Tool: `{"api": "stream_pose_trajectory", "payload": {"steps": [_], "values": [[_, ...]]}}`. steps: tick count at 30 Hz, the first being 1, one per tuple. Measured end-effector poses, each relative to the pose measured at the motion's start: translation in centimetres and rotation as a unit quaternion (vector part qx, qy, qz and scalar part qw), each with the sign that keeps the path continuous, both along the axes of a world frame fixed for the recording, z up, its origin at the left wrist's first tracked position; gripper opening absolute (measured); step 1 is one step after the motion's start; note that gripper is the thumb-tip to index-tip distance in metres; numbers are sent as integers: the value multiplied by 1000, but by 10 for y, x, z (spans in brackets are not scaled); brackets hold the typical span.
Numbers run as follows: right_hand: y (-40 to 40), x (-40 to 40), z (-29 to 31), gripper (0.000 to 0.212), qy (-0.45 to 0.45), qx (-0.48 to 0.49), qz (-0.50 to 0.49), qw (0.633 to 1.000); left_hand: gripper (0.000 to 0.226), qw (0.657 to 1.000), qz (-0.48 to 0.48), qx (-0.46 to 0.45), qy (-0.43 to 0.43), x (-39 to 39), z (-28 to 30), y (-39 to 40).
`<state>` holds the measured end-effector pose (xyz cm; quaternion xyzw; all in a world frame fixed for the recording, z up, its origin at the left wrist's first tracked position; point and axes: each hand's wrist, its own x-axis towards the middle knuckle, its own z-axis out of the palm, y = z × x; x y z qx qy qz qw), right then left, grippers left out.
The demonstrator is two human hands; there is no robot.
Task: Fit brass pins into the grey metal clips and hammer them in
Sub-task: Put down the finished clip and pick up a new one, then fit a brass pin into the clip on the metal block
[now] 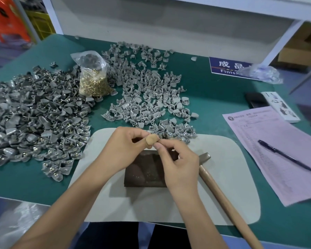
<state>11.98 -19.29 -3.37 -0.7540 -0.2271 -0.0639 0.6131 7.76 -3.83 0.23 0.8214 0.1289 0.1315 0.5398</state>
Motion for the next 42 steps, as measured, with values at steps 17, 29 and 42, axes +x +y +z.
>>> {"api": "stream_pose_trajectory", "payload": {"steps": [17,29,42], "values": [[-1,-3,5,6,17,-16,-20,1000,16,896,-144,402,118,41,4,34],[-17,-6,21,7,80,16,-29,996,29,992,-101,44,53,-38,15,1],[-42,-21,32,6,-51,-179,55,981,14,992,-5,129,-5,-74,-5,-21]]}}
